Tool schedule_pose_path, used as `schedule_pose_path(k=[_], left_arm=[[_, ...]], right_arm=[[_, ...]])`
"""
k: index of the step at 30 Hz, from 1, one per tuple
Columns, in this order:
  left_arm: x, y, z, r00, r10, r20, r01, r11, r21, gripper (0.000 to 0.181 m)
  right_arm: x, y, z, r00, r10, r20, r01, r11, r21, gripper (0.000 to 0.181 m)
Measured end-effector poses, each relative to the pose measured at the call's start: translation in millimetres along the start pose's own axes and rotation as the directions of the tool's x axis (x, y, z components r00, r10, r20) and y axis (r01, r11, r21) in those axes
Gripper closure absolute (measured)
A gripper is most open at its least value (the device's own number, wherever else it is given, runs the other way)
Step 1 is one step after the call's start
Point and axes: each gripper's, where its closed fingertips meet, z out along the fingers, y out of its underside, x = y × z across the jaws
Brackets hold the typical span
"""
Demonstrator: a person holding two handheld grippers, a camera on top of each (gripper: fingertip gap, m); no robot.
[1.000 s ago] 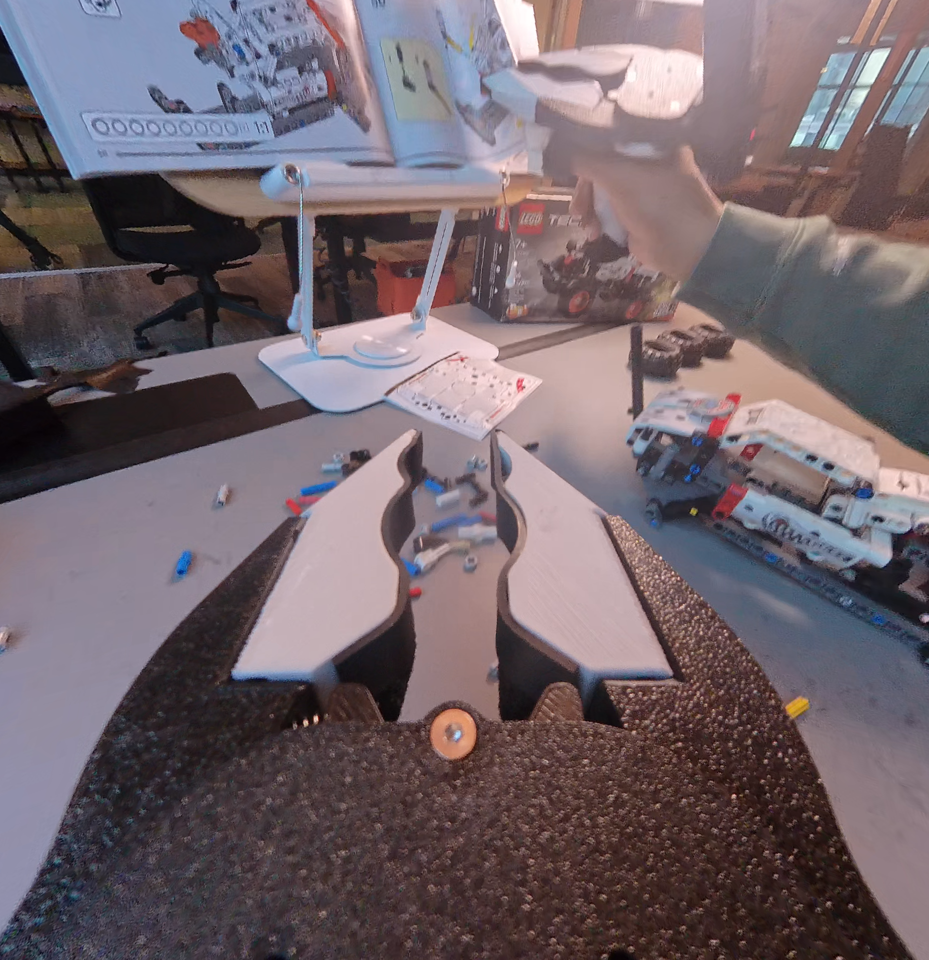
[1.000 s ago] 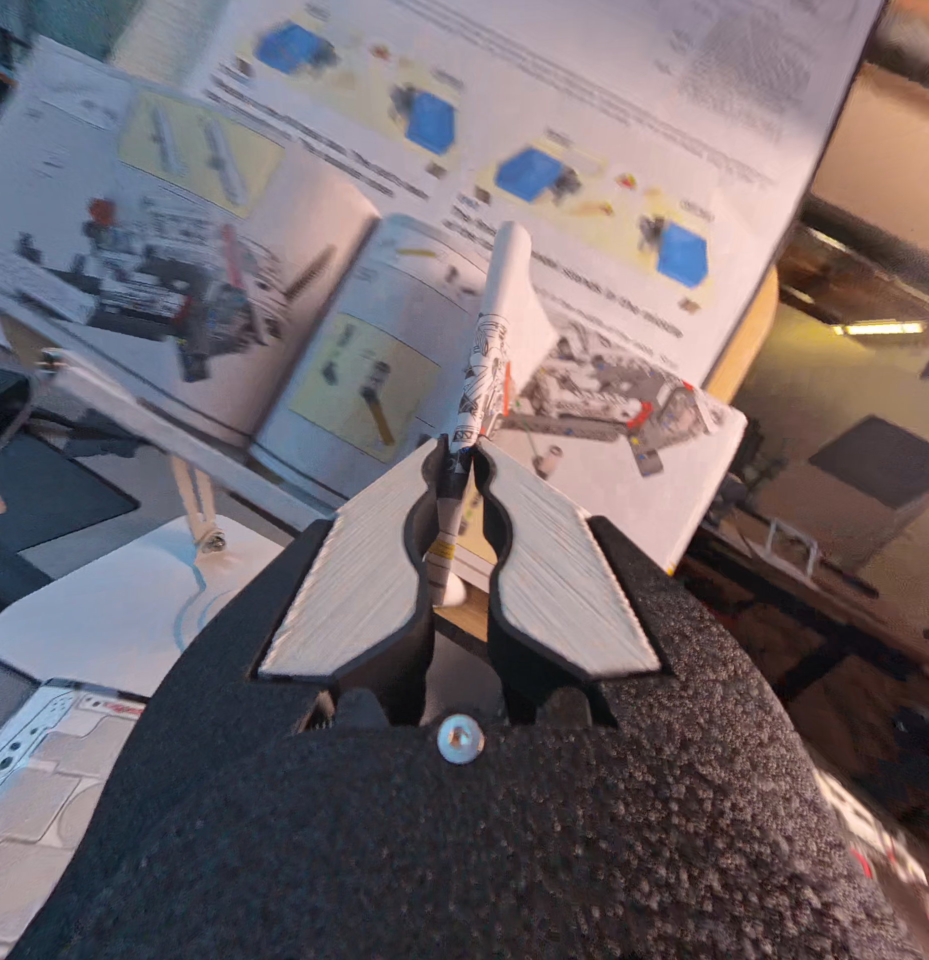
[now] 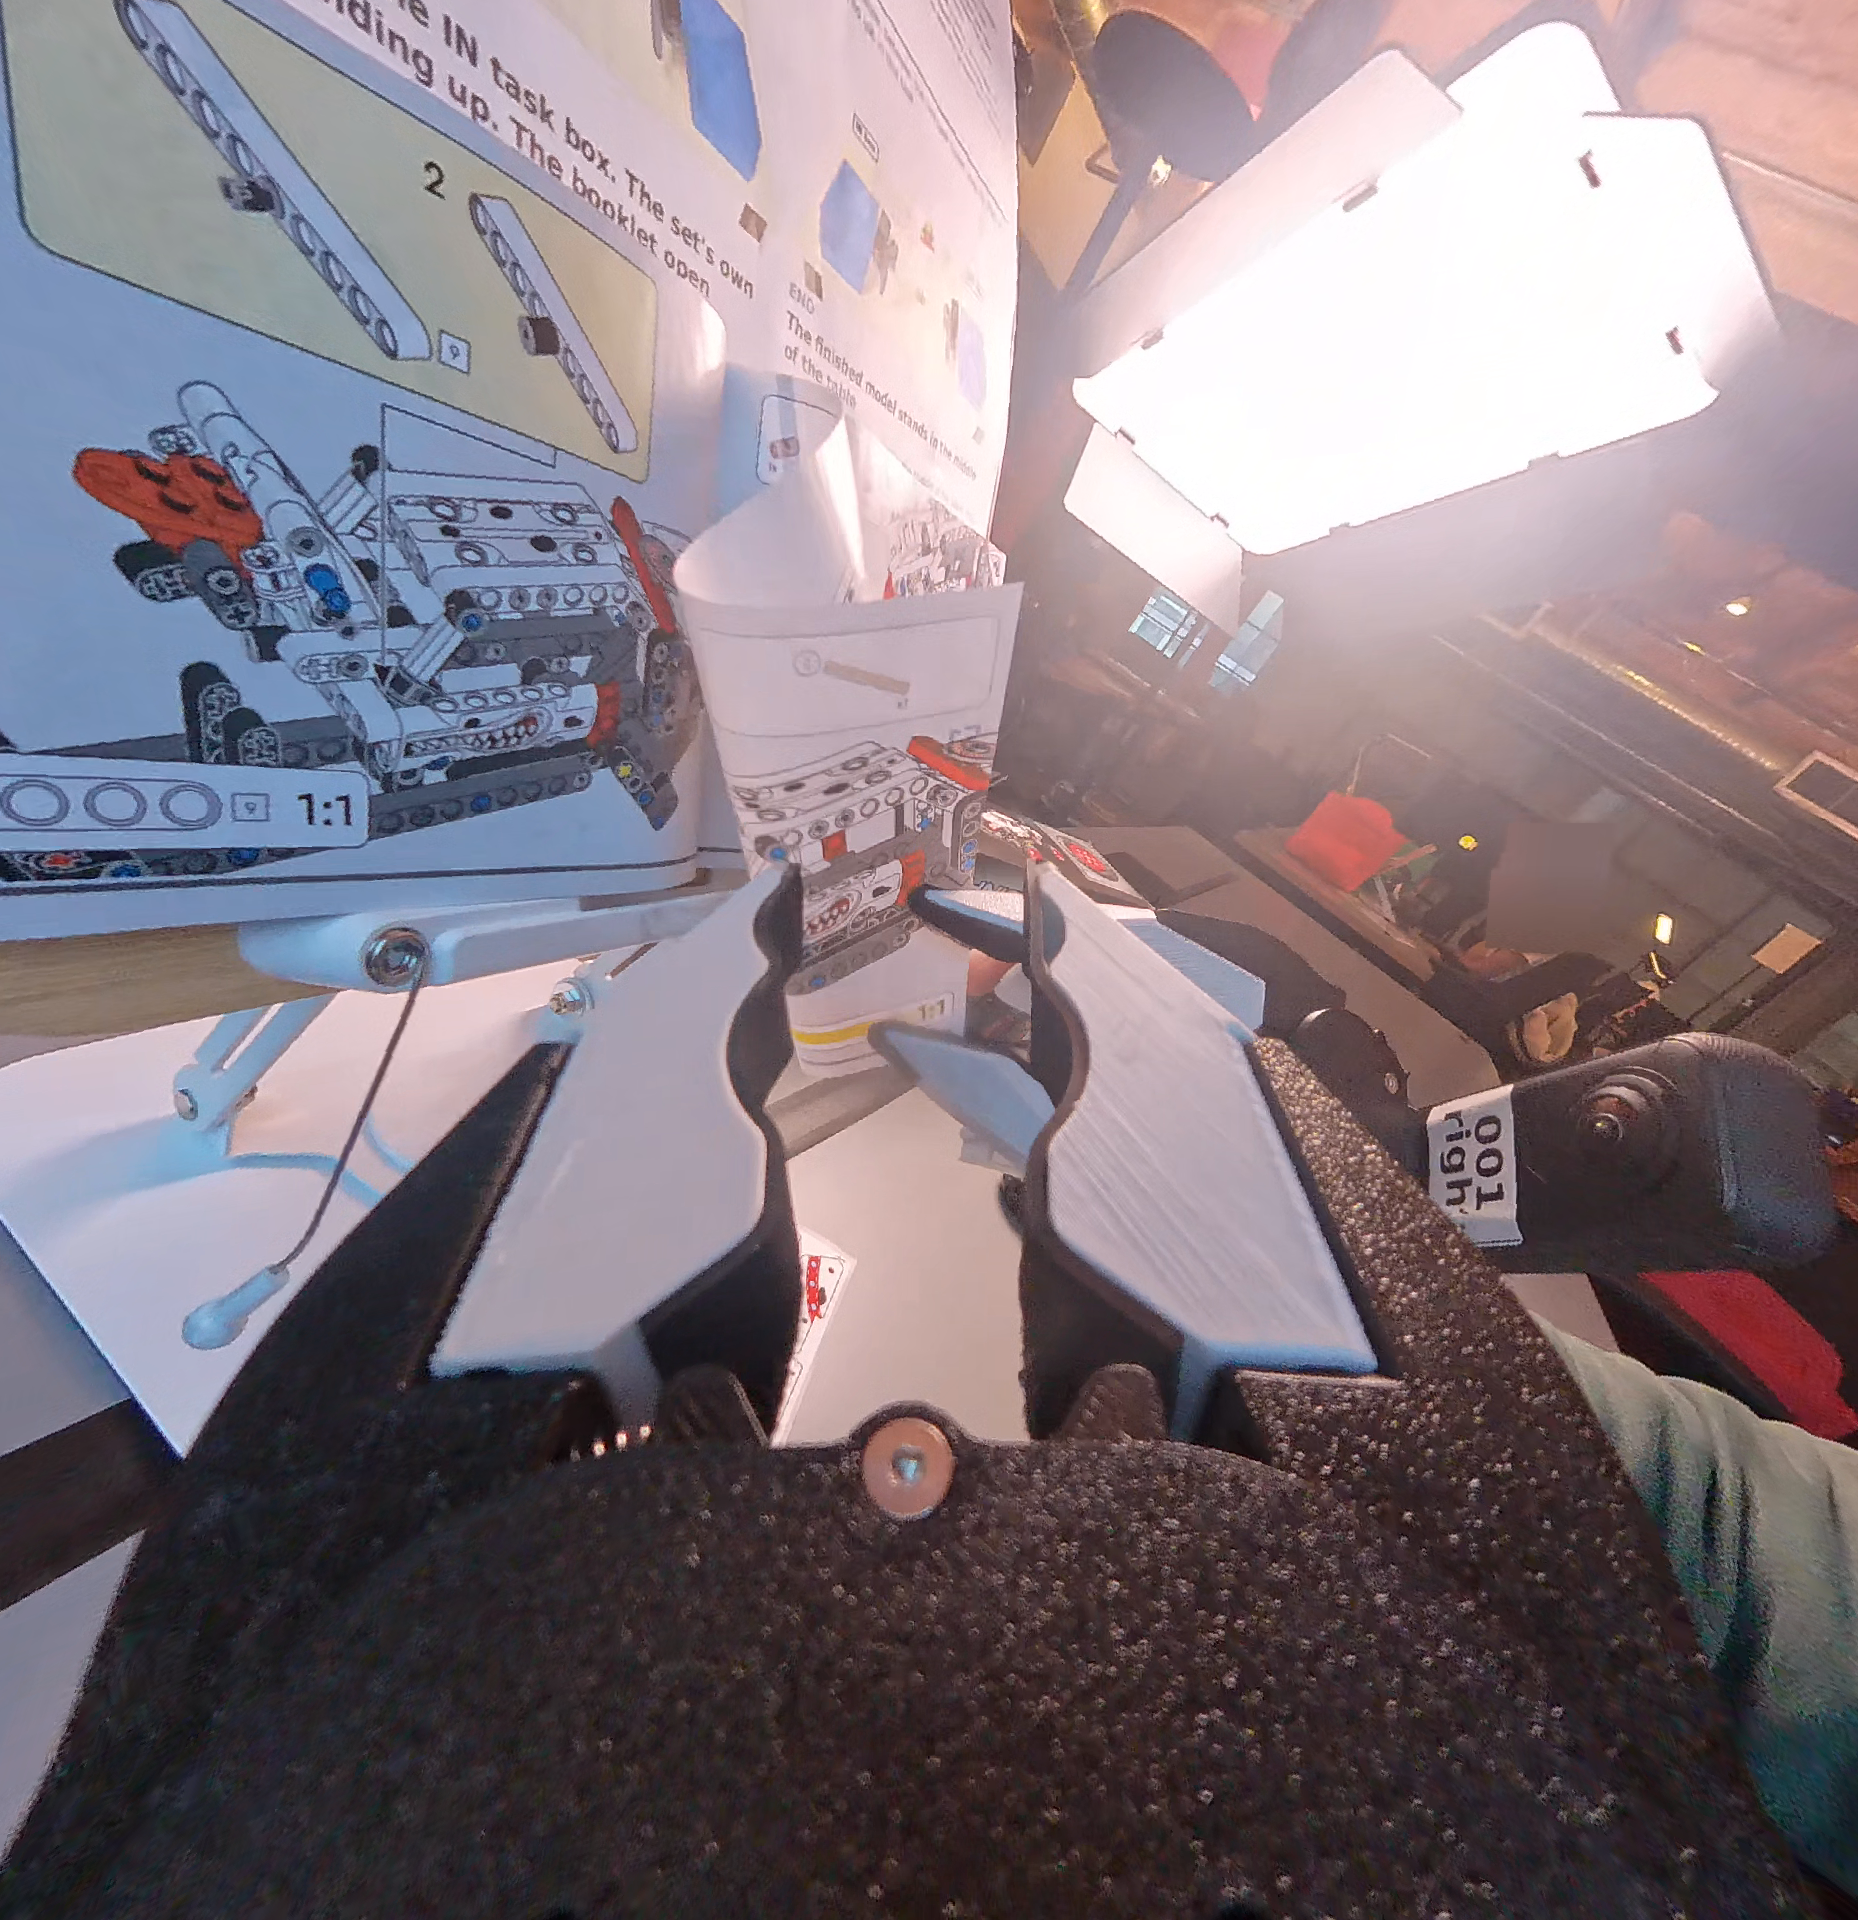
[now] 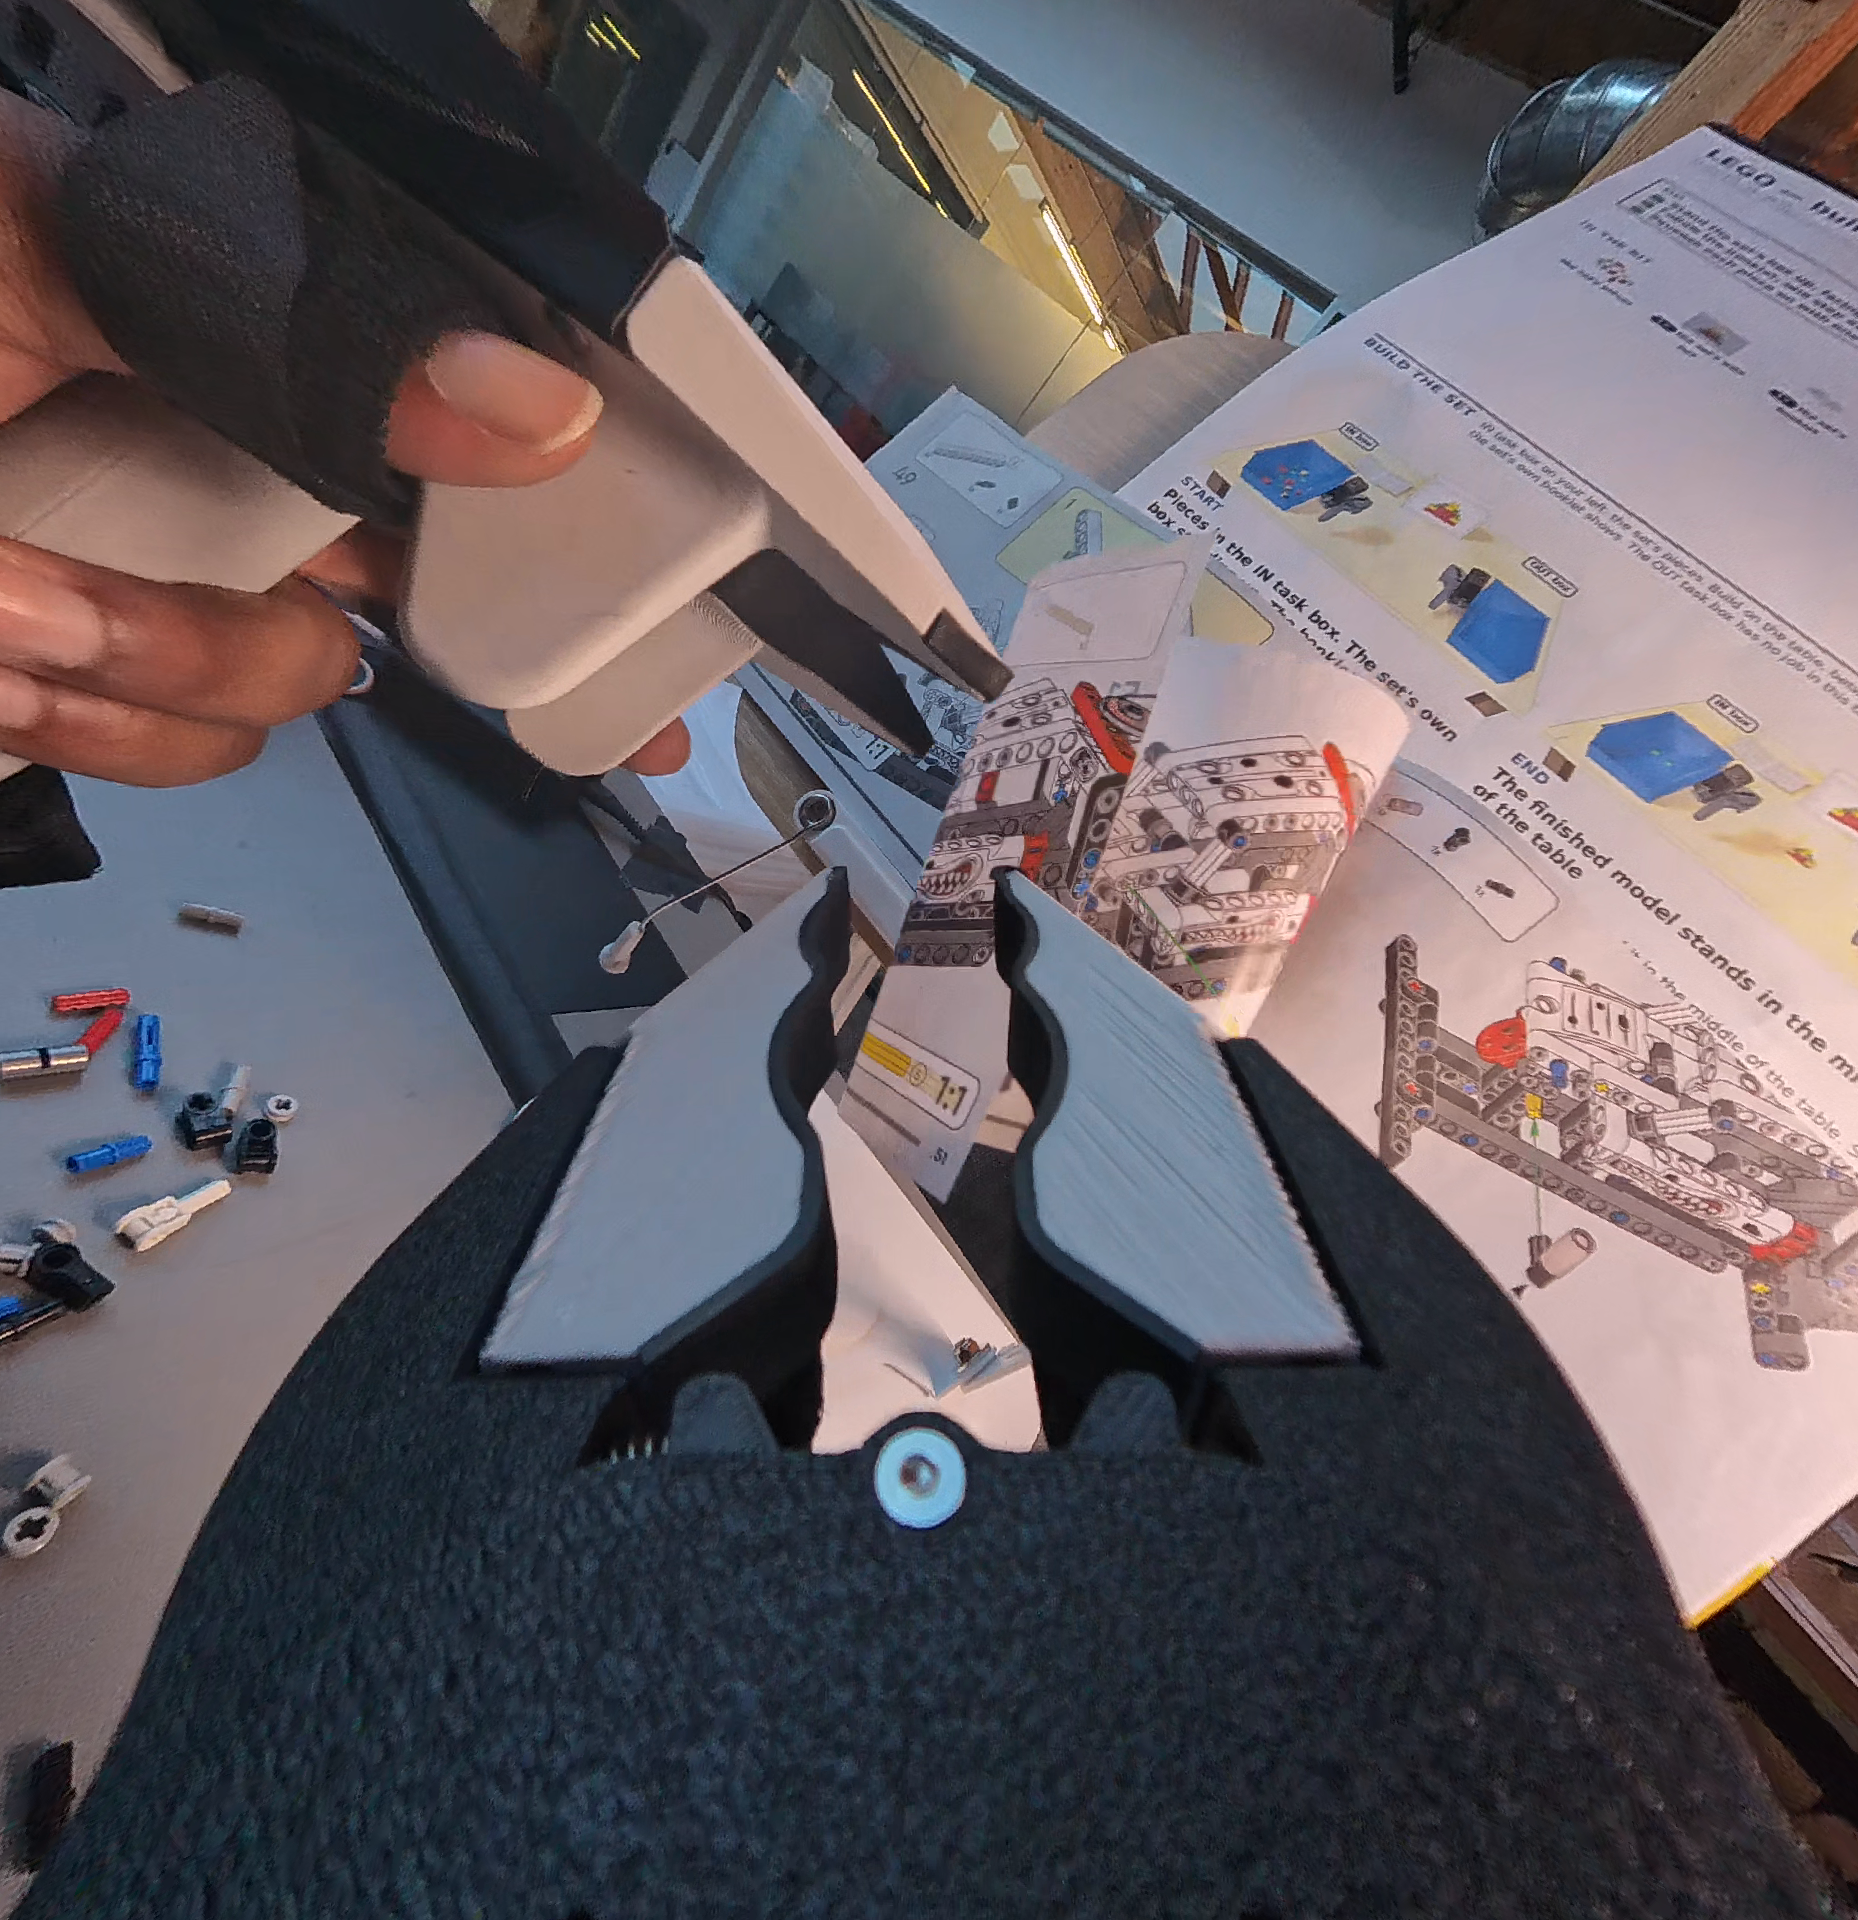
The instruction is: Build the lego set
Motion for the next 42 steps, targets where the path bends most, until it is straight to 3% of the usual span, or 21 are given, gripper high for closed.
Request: schedule_pose_path(k=[6, 12, 20, 24, 29, 34, 39, 42], left_arm=[[-4, 3, 5, 1.0, 0.008, 0.026, -0.008, 1.0, -0.01, 0.139], [-3, 1, 12, 0.999, 0.022, 0.033, -0.022, 1.0, 0.002, 0.124], [-8, 5, 17, 0.996, 0.039, 0.086, -0.038, 0.999, -0.011, 0.127], [-18, 6, 16, 0.989, 0.038, 0.141, -0.036, 0.999, -0.014, 0.135], [-37, 7, 8, 0.972, 0.075, 0.223, -0.071, 0.997, -0.027, 0.17], [-48, -6, -10, 0.959, 0.126, 0.252, -0.124, 0.992, -0.025, 0.181], [-56, -27, -26, 0.944, 0.176, 0.279, -0.176, 0.984, -0.024, 0.181], [-58, -38, -32, 0.934, 0.205, 0.292, -0.206, 0.978, -0.026, 0.181]], right_arm=[[-1, 6, 0, 1.0, 0.02, 0.008, -0.02, 1.0, -0.006, 0.155], [-8, 10, -1, 0.999, 0.026, 0.033, -0.026, 1.0, -0.012, 0.155], [-30, 16, -1, 0.994, 0.012, 0.113, -0.009, 1.0, -0.027, 0.155], [-52, 19, -4, 0.977, 0.01, 0.212, -0.003, 0.999, -0.035, 0.154], [-65, 4, -20, 0.959, 0.039, 0.282, -0.049, 0.998, 0.029, 0.154], [-30, -7, -37, 0.968, 0.145, 0.206, -0.164, 0.983, 0.081, 0.154], [34, 17, -28, 0.975, 0.221, -0.015, -0.221, 0.975, 0.0, 0.154], [59, 32, -17, 0.953, 0.285, -0.108, -0.291, 0.956, -0.047, 0.145]])
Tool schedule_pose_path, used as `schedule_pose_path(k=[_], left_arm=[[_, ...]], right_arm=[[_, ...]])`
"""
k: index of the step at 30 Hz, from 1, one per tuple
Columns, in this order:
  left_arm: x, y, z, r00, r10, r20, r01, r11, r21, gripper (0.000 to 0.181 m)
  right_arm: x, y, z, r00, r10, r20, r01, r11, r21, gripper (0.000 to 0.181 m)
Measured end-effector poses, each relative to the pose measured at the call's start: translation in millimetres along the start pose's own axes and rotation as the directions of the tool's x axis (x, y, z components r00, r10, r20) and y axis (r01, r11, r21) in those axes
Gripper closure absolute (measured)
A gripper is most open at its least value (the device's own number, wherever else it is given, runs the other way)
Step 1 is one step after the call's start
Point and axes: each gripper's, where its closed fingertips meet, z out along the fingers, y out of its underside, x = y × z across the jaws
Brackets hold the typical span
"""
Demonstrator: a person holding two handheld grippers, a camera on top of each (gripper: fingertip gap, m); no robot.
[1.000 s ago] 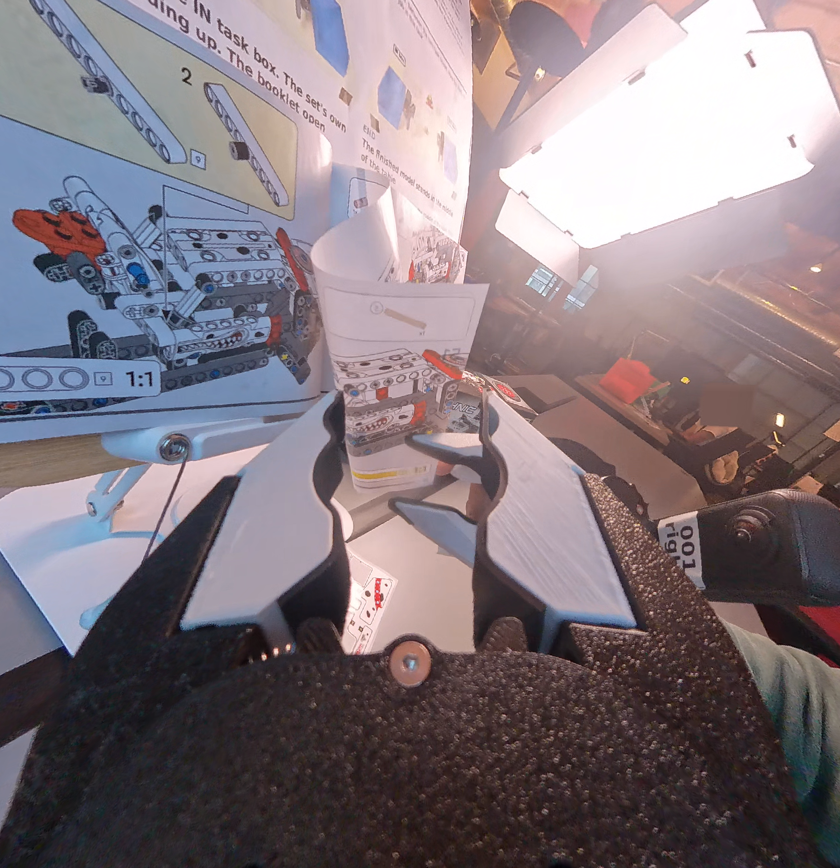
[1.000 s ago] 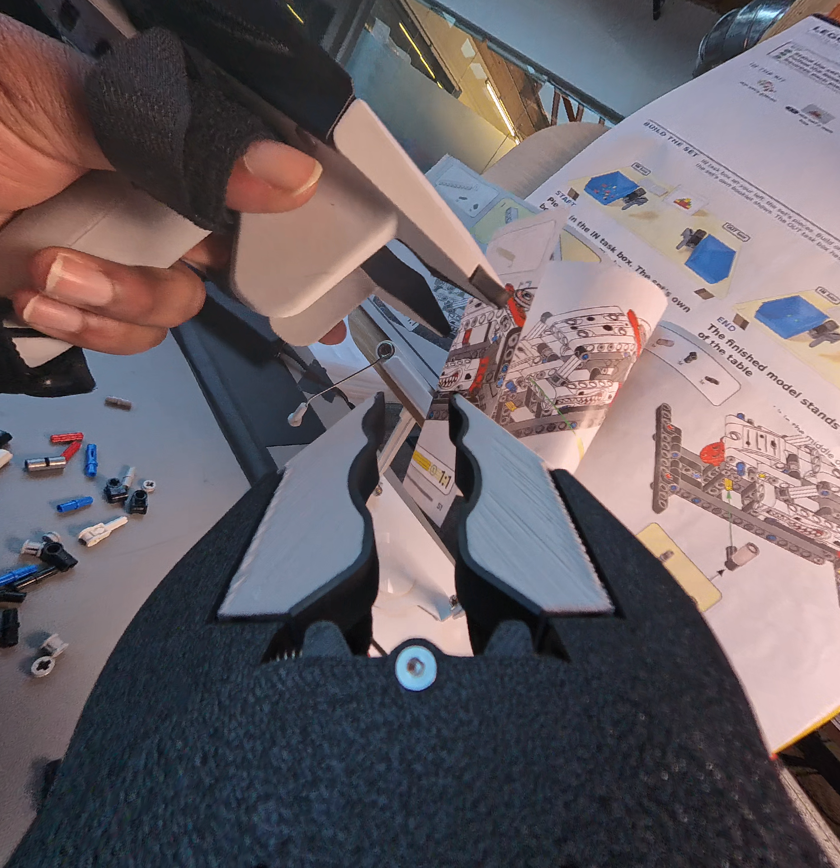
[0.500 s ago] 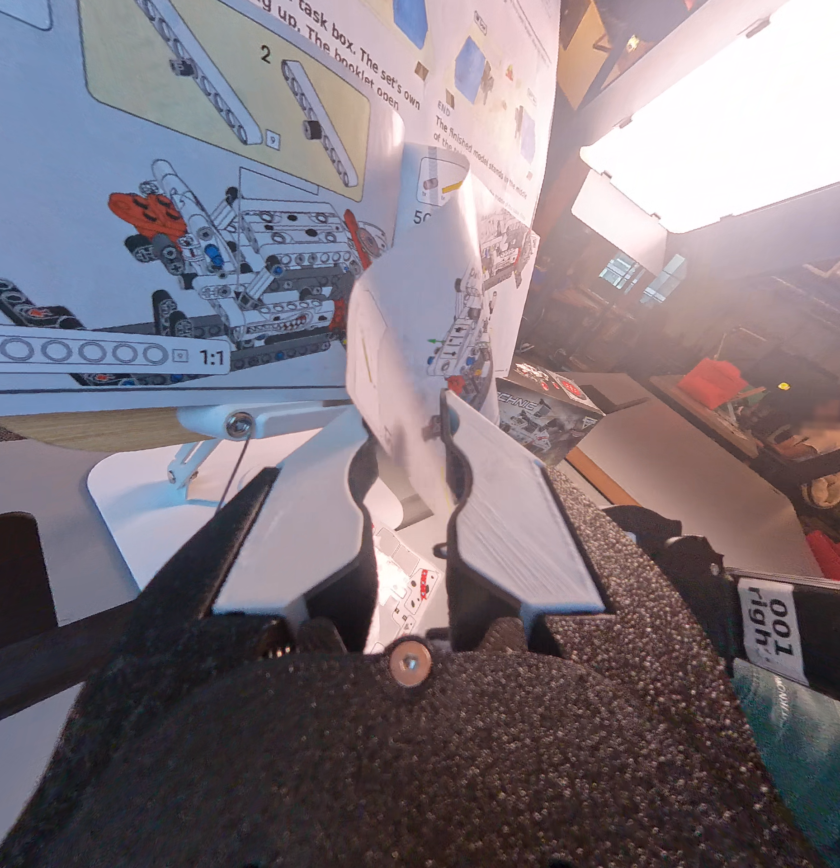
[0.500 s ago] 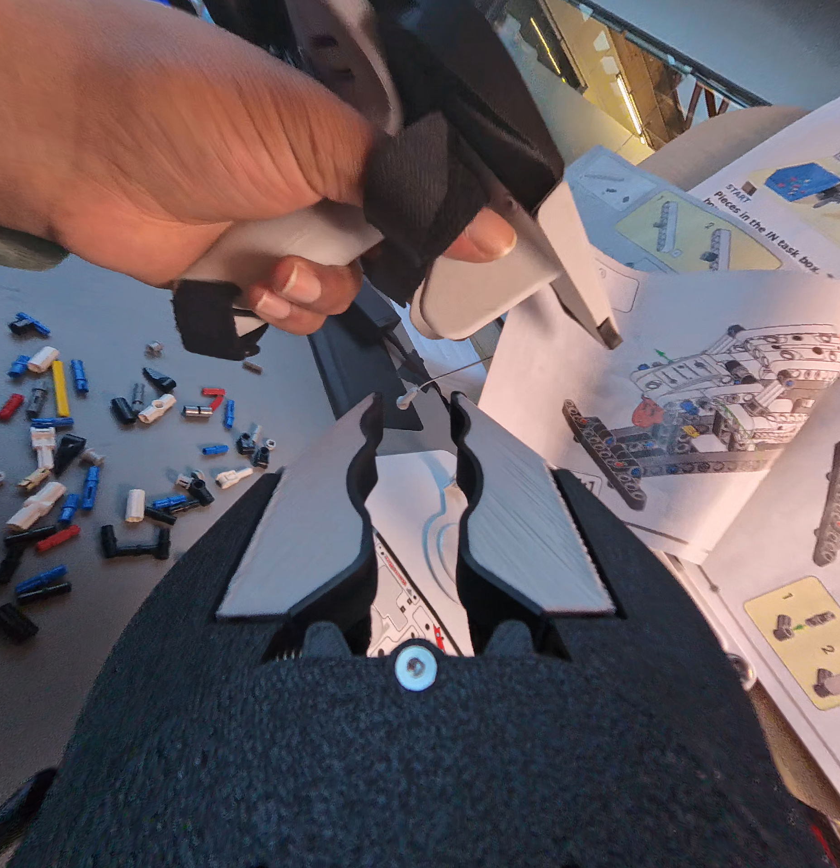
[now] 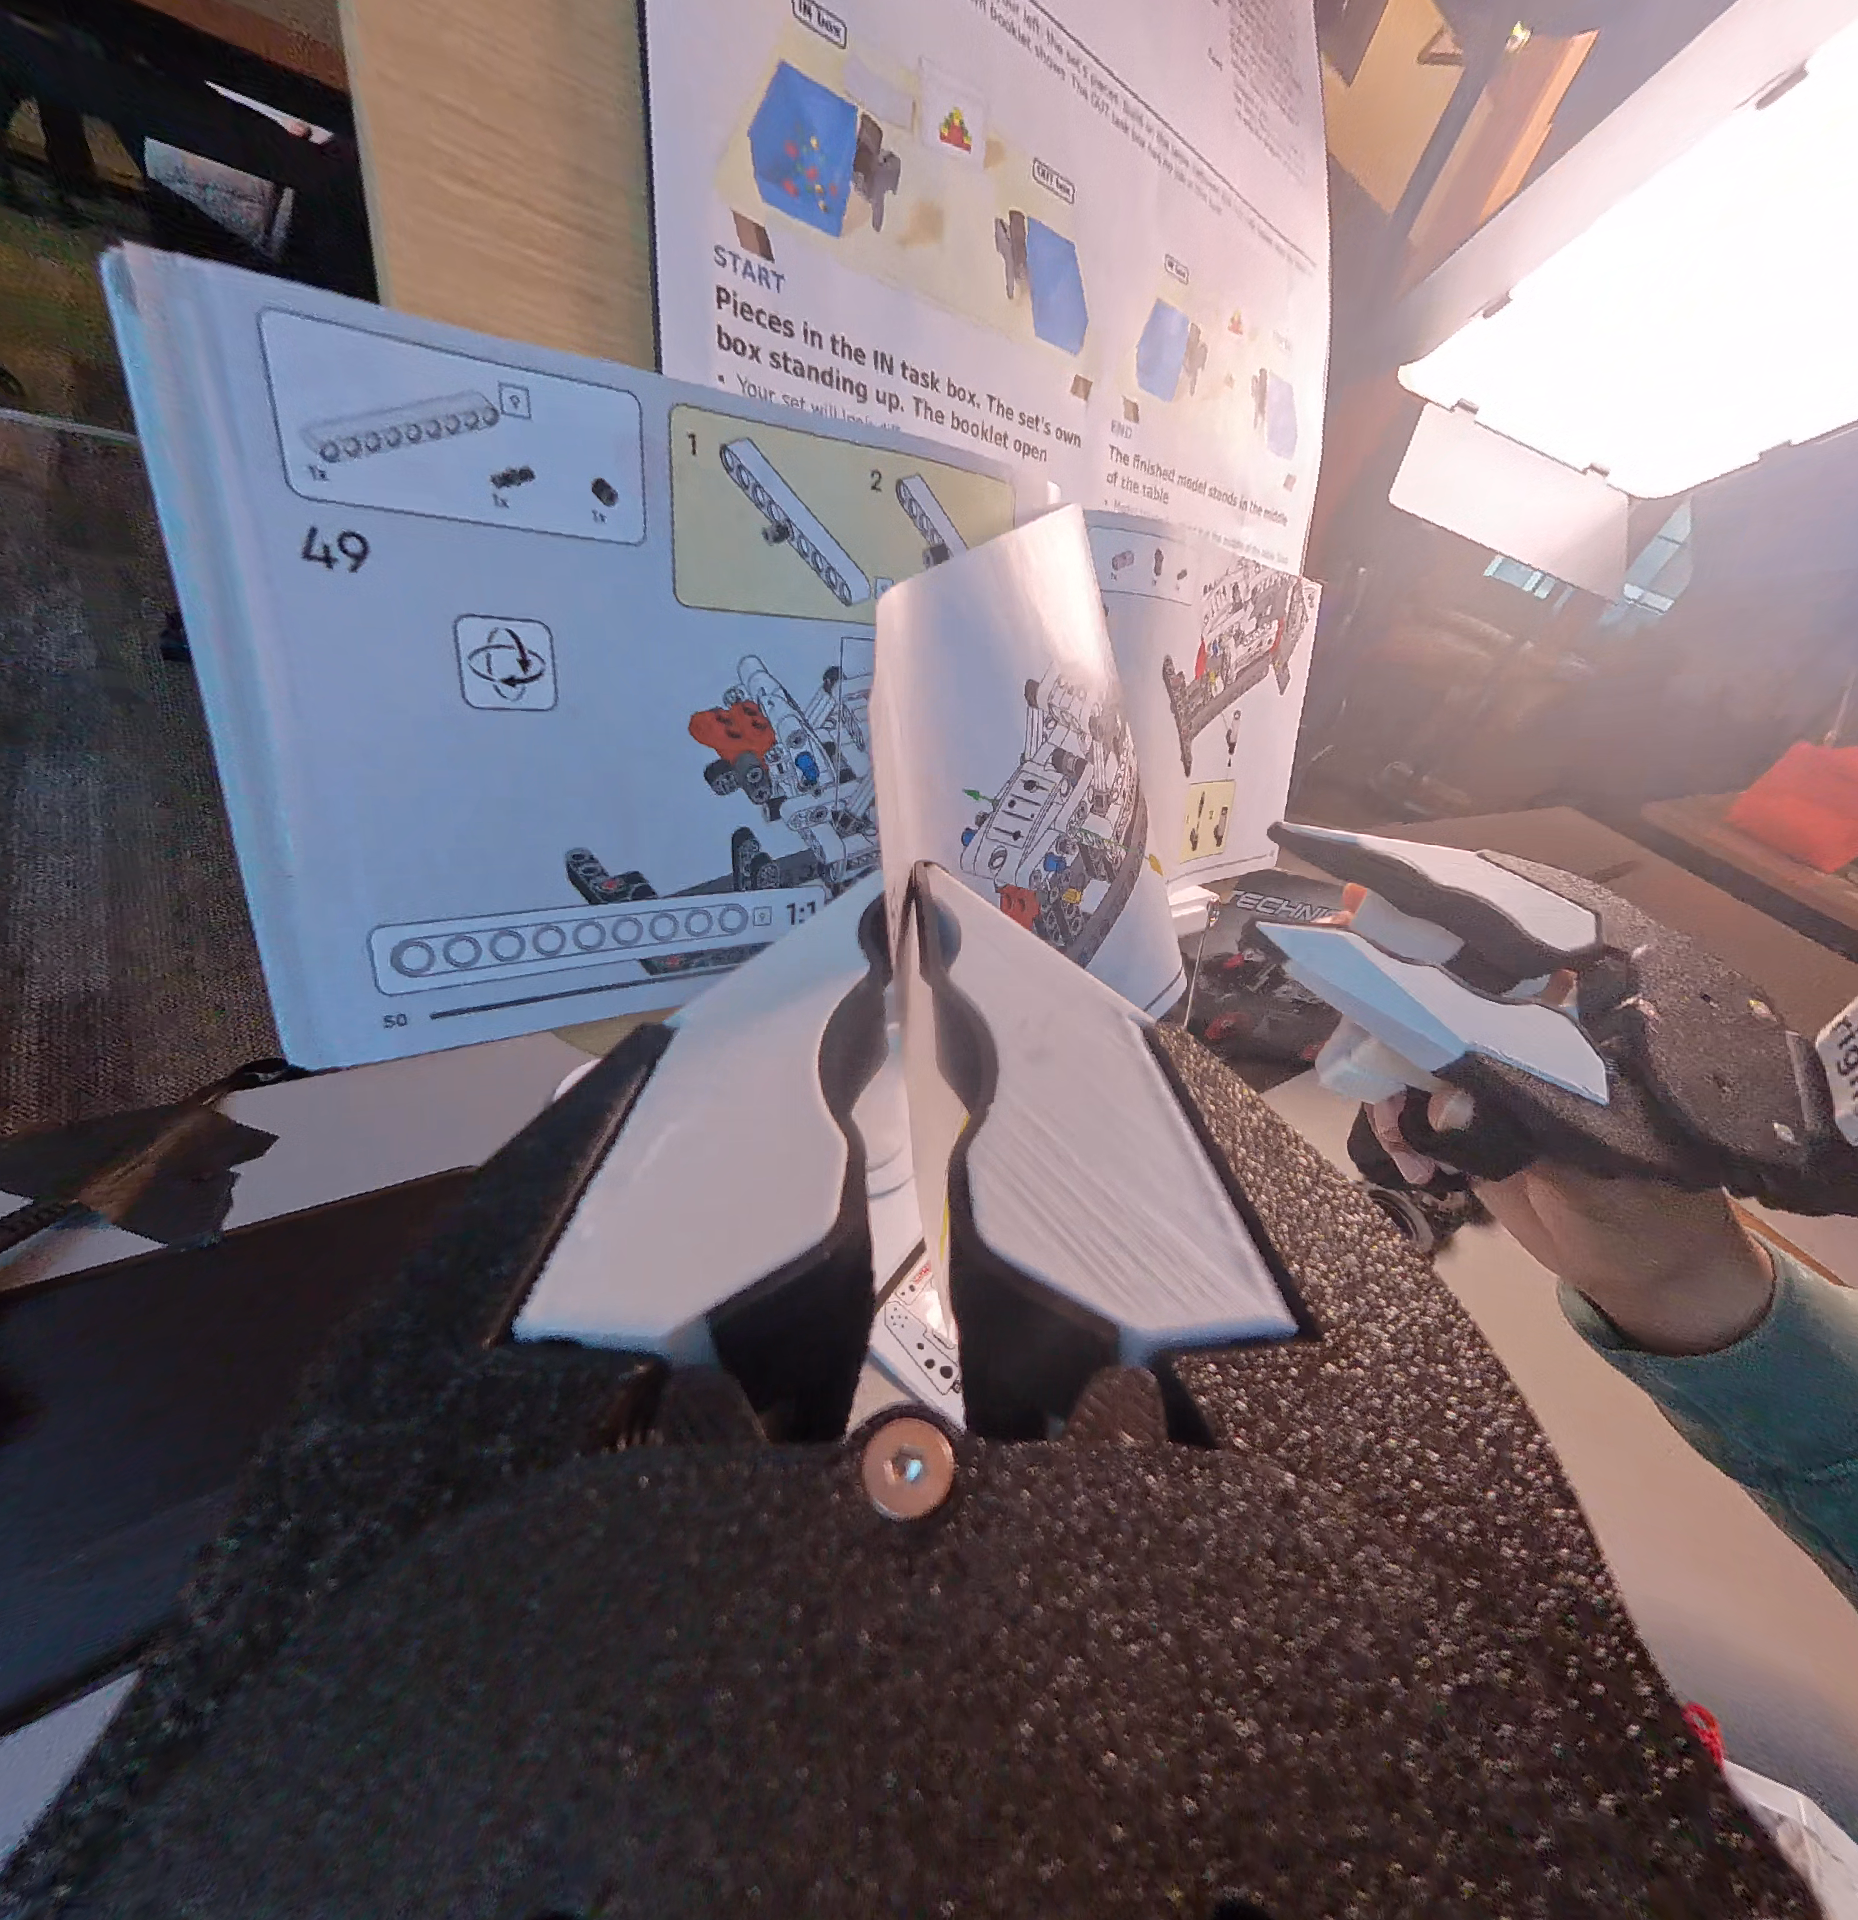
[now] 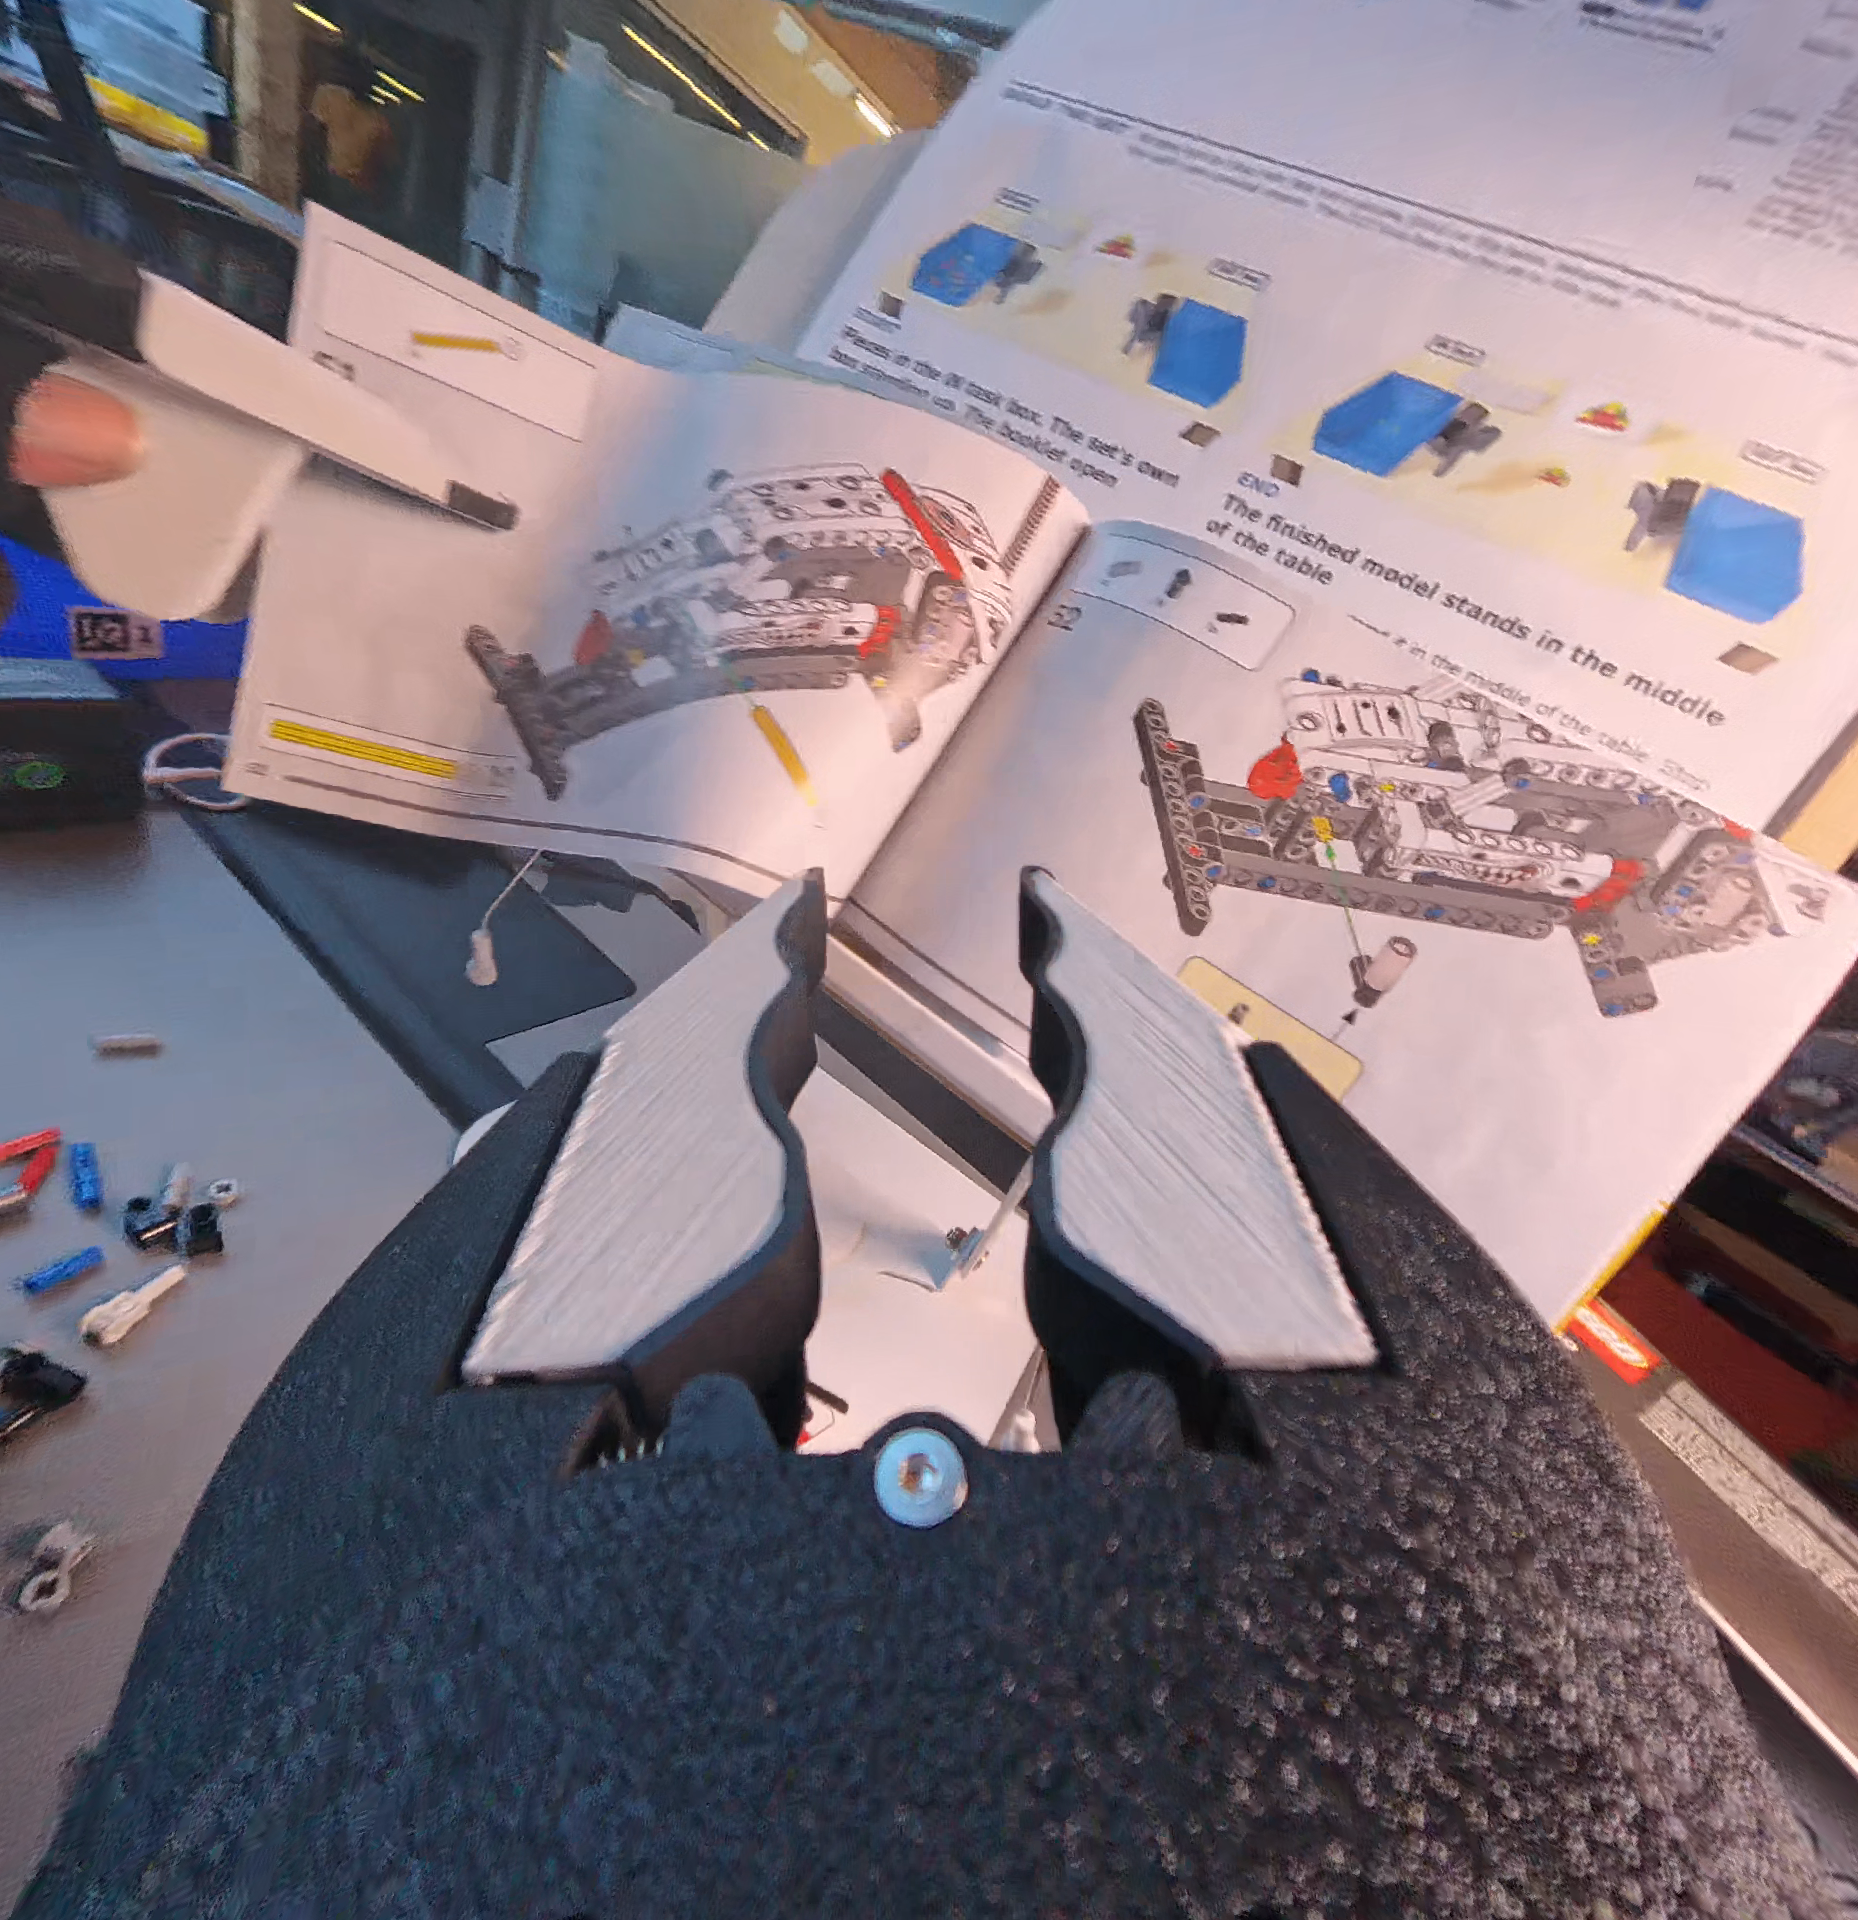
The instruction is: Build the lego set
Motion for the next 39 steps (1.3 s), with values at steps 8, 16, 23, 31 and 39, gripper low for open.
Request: schedule_pose_path(k=[8, 16, 23, 31, 39], left_arm=[[-5, -8, -7, 0.999, 0.042, 0.009, -0.042, 0.999, 0.006, 0.181], [-4, -7, -9, 0.999, 0.043, -0.003, -0.043, 0.999, 0.015, 0.181], [-2, -7, -8, 0.999, 0.048, -0.004, -0.048, 0.999, 0.016, 0.181], [0, -5, -8, 0.999, 0.048, -0.007, -0.048, 0.999, 0.014, 0.181], [4, -4, -8, 0.999, 0.052, -0.013, -0.052, 0.999, 0.013, 0.181]], right_arm=[[17, 22, 27, 0.981, 0.176, -0.082, -0.183, 0.98, -0.079, 0.115], [17, 31, 31, 0.981, 0.167, -0.098, -0.177, 0.979, -0.103, 0.113], [19, 36, 28, 0.982, 0.162, -0.1, -0.174, 0.978, -0.116, 0.113], [17, 41, 25, 0.983, 0.158, -0.095, -0.169, 0.978, -0.125, 0.113], [4, 45, 15, 0.993, 0.103, -0.063, -0.11, 0.986, -0.127, 0.112]])
